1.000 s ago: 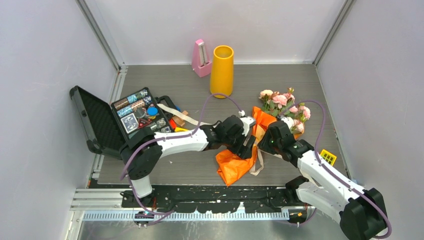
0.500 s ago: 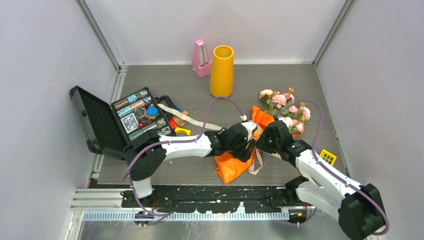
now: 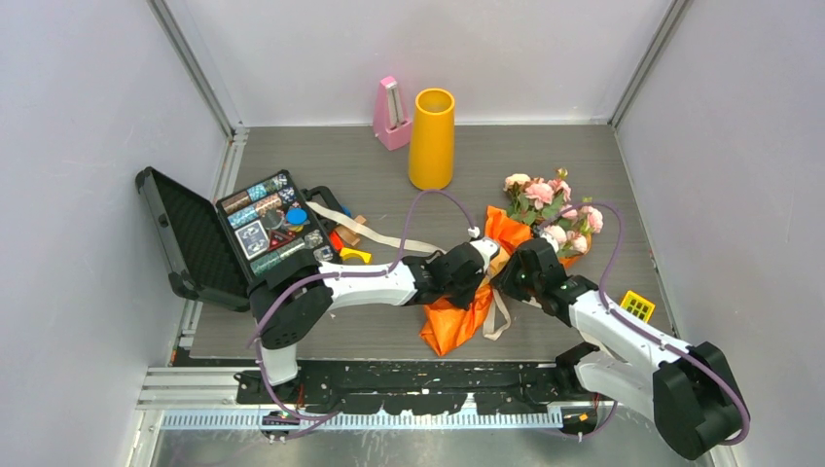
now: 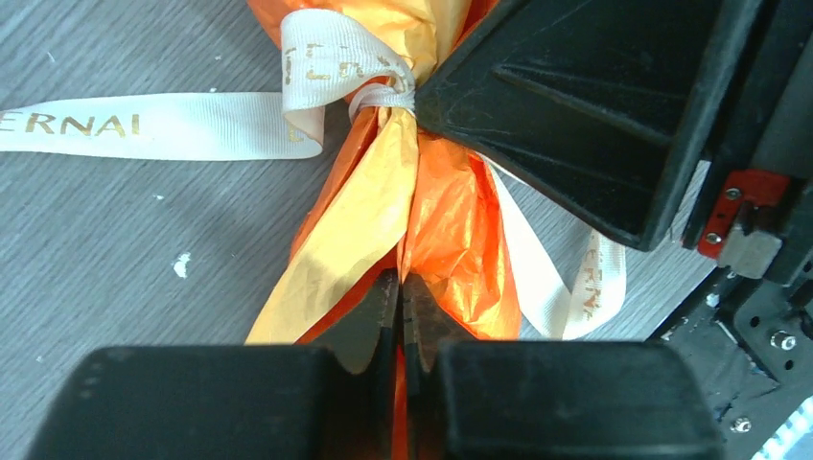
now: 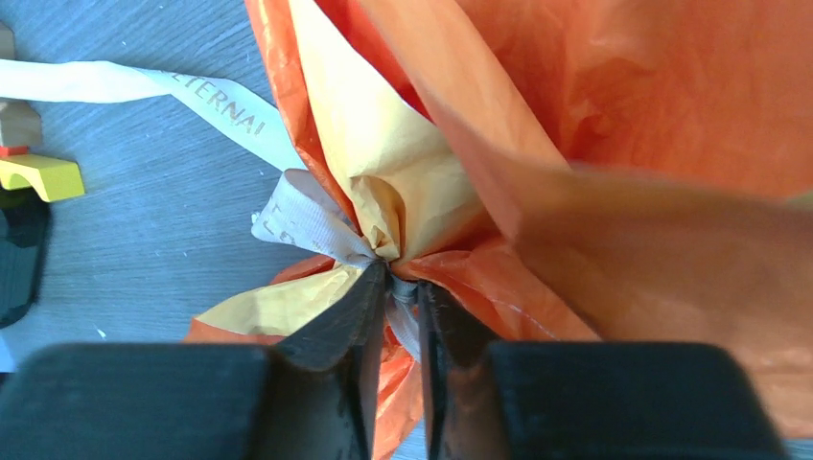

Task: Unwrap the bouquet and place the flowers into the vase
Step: Untie the ribbon from the wrapping paper.

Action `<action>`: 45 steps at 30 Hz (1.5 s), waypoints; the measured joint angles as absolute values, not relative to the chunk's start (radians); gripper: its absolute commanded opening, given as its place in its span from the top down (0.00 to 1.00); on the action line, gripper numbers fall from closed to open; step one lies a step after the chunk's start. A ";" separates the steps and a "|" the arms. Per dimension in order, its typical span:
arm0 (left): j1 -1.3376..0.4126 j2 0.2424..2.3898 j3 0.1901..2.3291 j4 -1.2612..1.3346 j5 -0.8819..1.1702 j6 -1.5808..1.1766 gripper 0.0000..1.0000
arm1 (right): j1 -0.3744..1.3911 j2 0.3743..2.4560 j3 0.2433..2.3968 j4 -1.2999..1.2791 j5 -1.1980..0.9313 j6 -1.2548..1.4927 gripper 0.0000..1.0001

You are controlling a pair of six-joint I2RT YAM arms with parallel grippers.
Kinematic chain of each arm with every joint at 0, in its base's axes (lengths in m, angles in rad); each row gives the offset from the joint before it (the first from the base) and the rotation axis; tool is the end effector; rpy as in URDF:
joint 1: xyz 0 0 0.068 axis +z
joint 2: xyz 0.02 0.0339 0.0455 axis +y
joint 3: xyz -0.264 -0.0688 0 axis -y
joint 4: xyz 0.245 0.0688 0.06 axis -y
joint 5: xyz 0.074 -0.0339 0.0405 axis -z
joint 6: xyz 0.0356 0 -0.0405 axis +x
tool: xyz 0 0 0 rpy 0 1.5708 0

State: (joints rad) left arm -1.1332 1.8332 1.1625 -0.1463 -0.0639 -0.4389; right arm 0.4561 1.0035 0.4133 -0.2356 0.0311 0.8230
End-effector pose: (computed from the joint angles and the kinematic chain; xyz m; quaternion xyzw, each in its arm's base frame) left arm 0.1685 -0.3547 0.1833 0.3051 0.8779 -0.2393 0.2810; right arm 0.1705 0.0824 0.1691 0.1755 0.9146 0.2056 0.3006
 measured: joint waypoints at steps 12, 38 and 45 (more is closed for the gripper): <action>-1.135 1.834 1.163 -0.154 -0.100 -0.451 1.00 | 0.456 0.937 0.425 -0.323 0.078 0.910 1.00; -1.127 1.779 1.128 -0.229 -0.162 -0.481 1.00 | 0.455 0.820 0.497 -0.472 0.084 0.773 0.79; -1.092 1.765 1.128 -0.264 -0.118 -0.480 1.00 | 0.478 0.917 0.593 -0.464 -0.004 0.618 0.72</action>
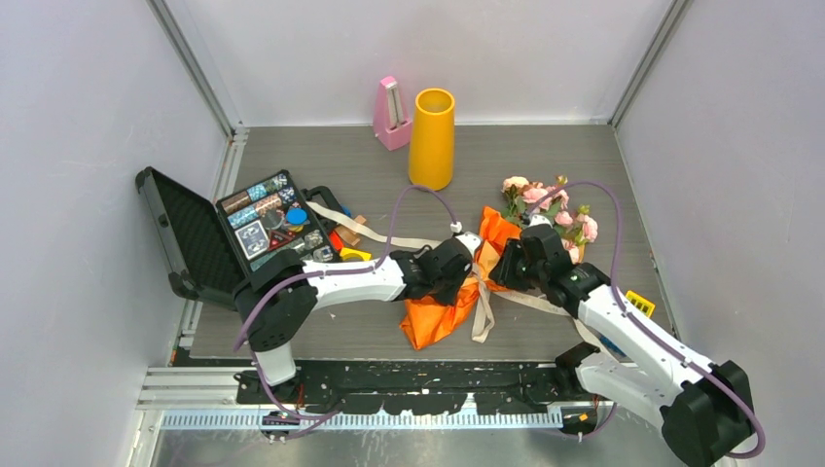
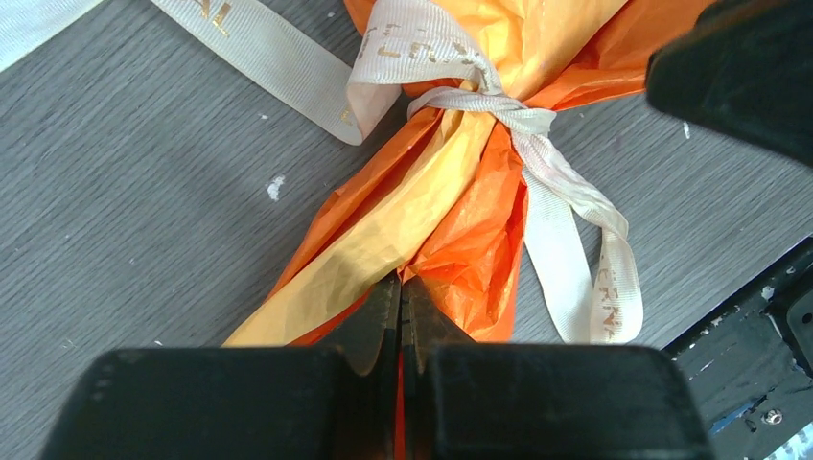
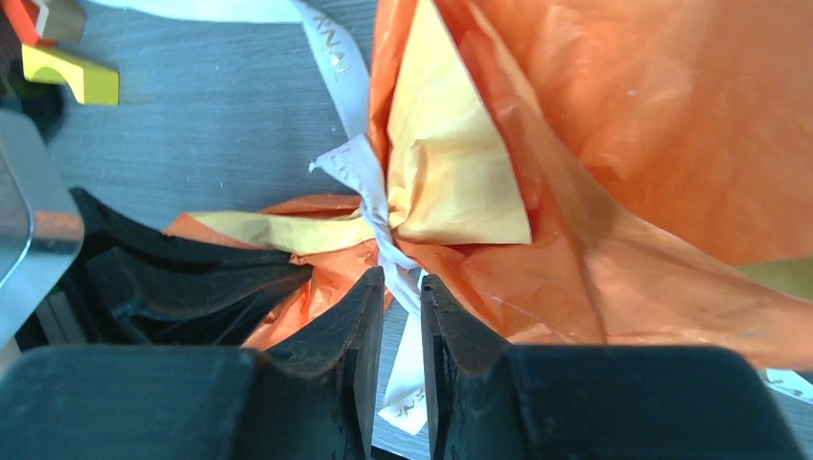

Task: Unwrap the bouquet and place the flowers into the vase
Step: Untie the ribbon from the wrapping paper.

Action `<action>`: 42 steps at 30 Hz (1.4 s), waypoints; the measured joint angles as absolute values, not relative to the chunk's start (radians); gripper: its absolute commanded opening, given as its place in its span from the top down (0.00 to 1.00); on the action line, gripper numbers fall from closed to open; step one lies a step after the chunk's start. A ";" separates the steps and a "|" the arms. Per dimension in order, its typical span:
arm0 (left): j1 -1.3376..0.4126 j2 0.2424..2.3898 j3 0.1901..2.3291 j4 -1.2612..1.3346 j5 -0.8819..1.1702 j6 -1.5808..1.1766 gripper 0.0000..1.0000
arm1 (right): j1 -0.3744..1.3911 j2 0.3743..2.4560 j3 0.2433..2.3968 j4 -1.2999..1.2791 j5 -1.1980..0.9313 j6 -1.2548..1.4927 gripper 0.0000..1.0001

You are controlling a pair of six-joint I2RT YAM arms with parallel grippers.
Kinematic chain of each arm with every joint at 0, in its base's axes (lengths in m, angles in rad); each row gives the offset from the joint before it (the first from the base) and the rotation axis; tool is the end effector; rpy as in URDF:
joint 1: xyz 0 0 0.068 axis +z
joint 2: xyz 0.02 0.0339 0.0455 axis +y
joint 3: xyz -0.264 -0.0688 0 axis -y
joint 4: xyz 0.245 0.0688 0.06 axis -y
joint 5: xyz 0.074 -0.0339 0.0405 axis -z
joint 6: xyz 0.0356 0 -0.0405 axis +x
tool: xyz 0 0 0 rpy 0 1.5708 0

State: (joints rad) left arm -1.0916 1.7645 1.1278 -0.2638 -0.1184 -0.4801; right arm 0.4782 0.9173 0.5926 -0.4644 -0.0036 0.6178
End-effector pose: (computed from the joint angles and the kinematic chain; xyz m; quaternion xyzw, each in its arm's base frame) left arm 0.1750 -0.3276 0.1895 0.2652 0.9048 -0.1928 0.2716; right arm 0.1669 0.0866 0.2240 0.0638 0.9224 0.1999 0.3243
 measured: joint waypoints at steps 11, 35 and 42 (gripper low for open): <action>-1.071 1.765 1.128 -0.271 -0.067 -0.482 1.00 | 0.564 1.042 0.602 -0.414 -0.022 0.533 0.66; -1.063 1.765 1.128 -0.271 -0.040 -0.490 1.00 | 0.587 1.140 0.603 -0.337 0.016 0.485 0.87; -1.052 1.765 1.128 -0.271 -0.032 -0.492 1.00 | 0.587 1.138 0.602 -0.337 0.025 0.487 1.00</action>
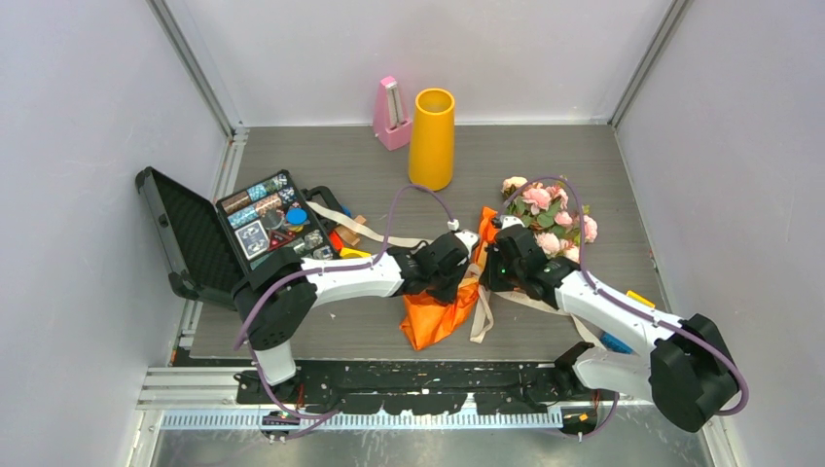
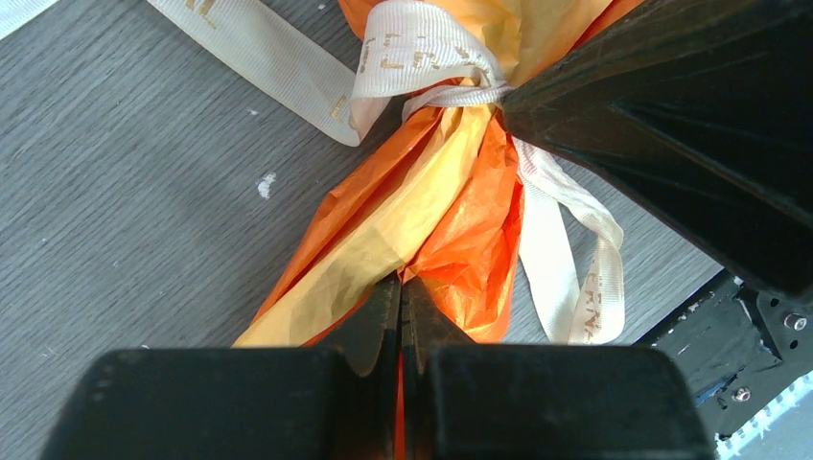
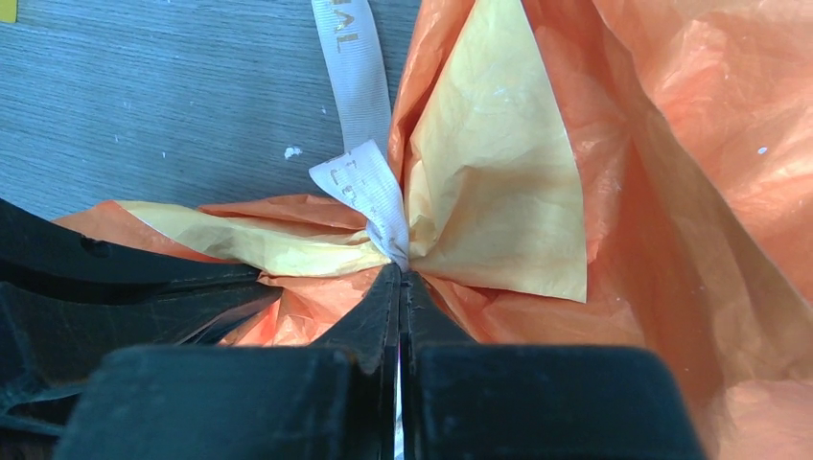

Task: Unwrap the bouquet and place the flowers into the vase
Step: Untie the ribbon from the wrapping paper.

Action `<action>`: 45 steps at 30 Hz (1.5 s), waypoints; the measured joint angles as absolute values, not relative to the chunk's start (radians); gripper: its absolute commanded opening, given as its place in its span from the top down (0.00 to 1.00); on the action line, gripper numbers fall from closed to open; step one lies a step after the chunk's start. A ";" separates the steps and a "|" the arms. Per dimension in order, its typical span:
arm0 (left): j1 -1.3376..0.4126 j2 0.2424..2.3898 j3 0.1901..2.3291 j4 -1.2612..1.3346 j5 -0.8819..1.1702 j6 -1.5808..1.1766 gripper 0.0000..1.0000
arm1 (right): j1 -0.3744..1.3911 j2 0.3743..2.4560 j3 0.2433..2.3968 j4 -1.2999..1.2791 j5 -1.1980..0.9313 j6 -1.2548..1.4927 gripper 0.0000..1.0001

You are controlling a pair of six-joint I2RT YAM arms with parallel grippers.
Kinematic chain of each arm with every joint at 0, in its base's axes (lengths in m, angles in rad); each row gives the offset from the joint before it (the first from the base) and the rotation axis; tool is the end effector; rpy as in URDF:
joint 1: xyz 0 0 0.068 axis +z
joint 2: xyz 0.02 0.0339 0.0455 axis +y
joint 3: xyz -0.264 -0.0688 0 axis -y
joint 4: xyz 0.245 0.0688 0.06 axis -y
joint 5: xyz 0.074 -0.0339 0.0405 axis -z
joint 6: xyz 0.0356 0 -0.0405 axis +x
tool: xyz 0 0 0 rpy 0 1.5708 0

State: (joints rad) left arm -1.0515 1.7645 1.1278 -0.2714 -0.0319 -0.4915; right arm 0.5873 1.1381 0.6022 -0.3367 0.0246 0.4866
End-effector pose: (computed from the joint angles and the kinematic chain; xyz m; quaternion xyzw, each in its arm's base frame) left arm 0.1851 -0.3214 0.1888 0.2563 0.9101 -0.2160 0.2437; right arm 0.1845 0.1218 0.1957 -0.0431 0.9386 0.1650 0.2998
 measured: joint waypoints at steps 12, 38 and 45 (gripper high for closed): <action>-1.040 1.765 1.128 -0.271 -0.022 -0.500 1.00 | 0.593 1.095 0.588 -0.347 0.126 0.534 1.00; -1.011 1.746 1.108 -0.285 -0.010 -0.517 1.00 | 0.593 0.989 0.546 -0.357 0.025 0.516 0.77; -1.009 1.746 1.108 -0.284 0.012 -0.517 1.00 | 0.593 1.063 0.567 -0.317 -0.021 0.479 0.74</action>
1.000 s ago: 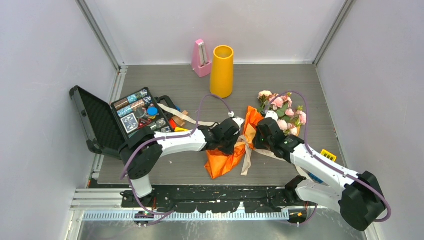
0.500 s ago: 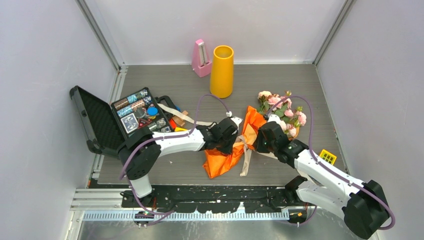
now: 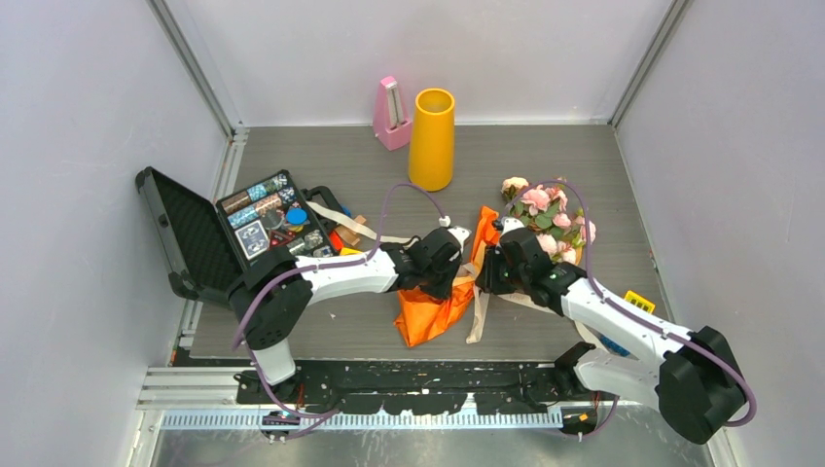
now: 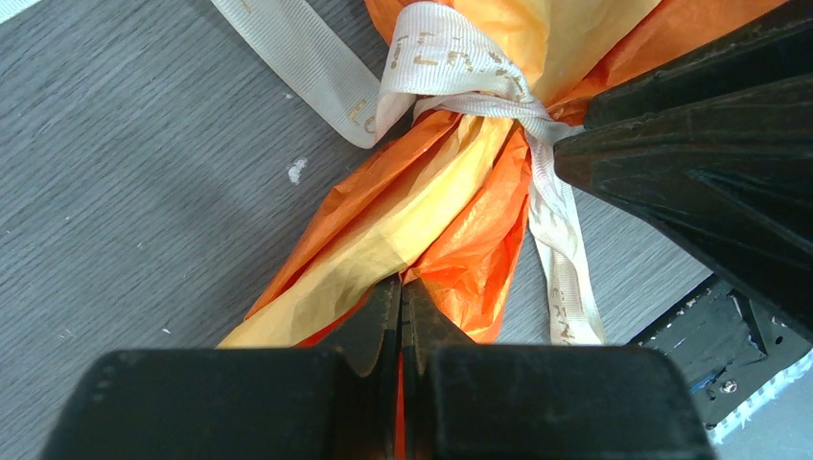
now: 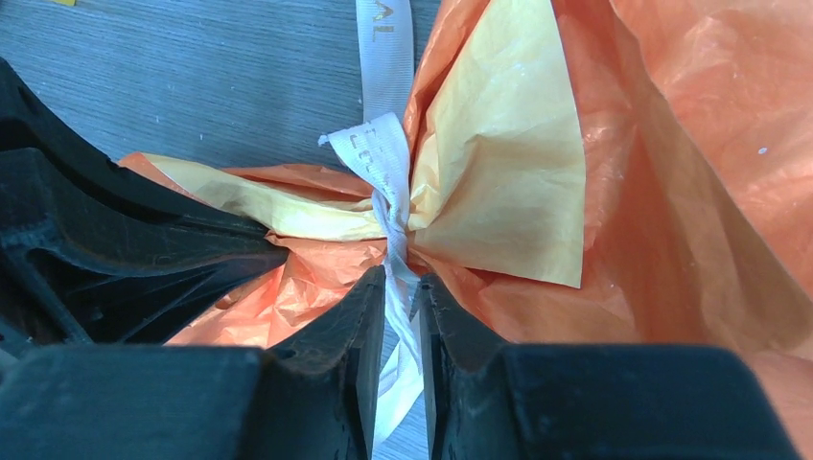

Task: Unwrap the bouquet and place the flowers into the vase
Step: Untie the ribbon from the wrapping paper.

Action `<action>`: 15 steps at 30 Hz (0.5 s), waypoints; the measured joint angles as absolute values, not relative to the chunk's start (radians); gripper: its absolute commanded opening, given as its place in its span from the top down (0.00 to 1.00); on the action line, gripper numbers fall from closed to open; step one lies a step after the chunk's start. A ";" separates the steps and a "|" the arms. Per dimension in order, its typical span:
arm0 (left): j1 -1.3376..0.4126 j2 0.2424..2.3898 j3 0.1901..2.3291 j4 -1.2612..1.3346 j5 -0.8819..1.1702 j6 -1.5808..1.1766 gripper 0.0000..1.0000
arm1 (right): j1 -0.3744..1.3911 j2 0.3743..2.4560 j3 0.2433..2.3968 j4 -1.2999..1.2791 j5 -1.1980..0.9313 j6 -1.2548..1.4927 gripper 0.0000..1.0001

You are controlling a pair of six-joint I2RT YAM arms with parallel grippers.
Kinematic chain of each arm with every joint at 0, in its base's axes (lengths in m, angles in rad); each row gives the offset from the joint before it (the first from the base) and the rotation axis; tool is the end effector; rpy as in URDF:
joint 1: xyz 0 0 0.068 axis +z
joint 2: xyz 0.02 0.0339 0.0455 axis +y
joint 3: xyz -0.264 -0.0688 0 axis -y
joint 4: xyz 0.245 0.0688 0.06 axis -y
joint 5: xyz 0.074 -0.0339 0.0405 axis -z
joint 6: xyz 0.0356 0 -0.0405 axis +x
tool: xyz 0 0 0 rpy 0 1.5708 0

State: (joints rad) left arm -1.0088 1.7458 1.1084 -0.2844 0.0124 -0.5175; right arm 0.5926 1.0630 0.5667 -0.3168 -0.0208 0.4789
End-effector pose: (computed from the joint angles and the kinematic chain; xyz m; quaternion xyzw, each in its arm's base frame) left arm 0.1940 -0.3089 0.1886 0.2324 0.9189 -0.2246 0.2263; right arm 0.1746 0.1184 0.2007 -0.0566 0.9273 0.1971 0.3131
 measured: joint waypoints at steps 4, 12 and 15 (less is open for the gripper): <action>-1.005 1.746 1.108 -0.284 0.020 -0.517 1.00 | 0.593 1.075 0.567 -0.306 -0.023 0.467 0.71; -1.005 1.746 1.108 -0.284 0.027 -0.517 1.00 | 0.593 1.113 0.567 -0.283 -0.020 0.451 0.78; -1.005 1.746 1.108 -0.284 0.028 -0.518 1.00 | 0.593 1.128 0.569 -0.276 -0.020 0.447 0.88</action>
State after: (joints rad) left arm -1.0054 1.7458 1.1084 -0.2844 0.0277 -0.5179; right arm 0.5926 1.1278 0.5690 -0.2760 -0.0204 0.4469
